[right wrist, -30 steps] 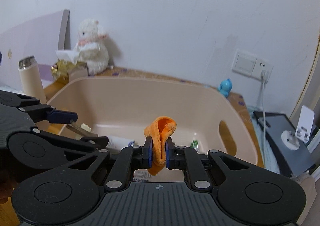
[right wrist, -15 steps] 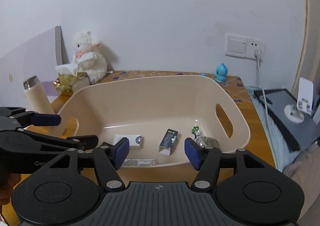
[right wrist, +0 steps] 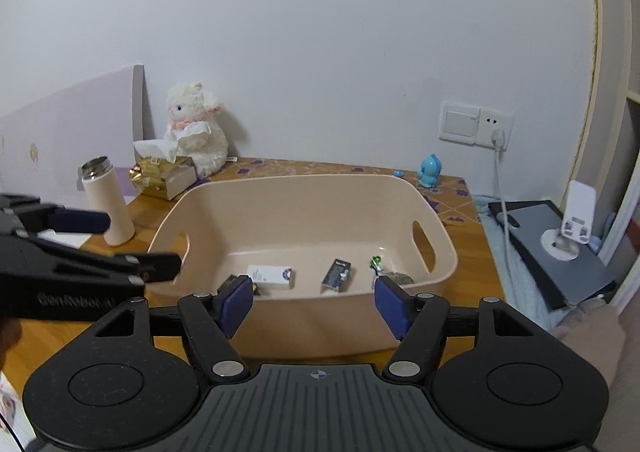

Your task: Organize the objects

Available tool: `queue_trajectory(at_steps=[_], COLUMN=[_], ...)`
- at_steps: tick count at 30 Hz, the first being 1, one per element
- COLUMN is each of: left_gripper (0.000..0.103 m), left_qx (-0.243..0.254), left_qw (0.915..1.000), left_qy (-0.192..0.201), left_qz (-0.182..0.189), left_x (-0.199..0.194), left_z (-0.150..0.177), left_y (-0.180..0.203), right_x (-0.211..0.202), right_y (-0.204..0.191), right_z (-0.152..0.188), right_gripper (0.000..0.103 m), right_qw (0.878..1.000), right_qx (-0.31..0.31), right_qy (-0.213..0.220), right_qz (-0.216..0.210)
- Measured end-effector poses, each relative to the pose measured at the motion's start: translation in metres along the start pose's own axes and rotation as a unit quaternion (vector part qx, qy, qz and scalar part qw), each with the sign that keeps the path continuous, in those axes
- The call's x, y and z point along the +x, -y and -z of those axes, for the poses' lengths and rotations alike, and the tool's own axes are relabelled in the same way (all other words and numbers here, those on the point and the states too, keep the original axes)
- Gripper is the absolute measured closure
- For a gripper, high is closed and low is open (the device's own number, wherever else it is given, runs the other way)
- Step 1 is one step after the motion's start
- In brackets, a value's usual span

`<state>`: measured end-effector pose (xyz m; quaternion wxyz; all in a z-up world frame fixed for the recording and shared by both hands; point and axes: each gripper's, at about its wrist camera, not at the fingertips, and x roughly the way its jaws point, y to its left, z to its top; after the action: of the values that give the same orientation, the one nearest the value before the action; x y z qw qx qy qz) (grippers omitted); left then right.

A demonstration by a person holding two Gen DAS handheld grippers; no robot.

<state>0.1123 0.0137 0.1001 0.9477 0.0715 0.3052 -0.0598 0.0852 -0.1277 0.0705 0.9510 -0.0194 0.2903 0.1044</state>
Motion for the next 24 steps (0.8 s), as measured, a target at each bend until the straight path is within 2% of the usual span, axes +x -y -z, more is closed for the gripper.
queue_trajectory(at_steps=[14, 24], left_gripper=[0.02, 0.02], left_qx=[-0.026, -0.029], left_qw=[0.9995, 0.9996], left_qy=[0.007, 0.004], left_qz=[0.016, 0.001], left_x=[-0.069, -0.099], left_z=[0.028, 0.061], left_y=[0.004, 0.001], right_x=[-0.072, -0.103], right_y=[-0.011, -0.015], right_z=[0.024, 0.051], right_gripper=[0.03, 0.03], right_qw=[1.0, 1.0], right_qx=[0.009, 0.022], right_qy=[0.008, 0.013], right_qz=[0.009, 0.001])
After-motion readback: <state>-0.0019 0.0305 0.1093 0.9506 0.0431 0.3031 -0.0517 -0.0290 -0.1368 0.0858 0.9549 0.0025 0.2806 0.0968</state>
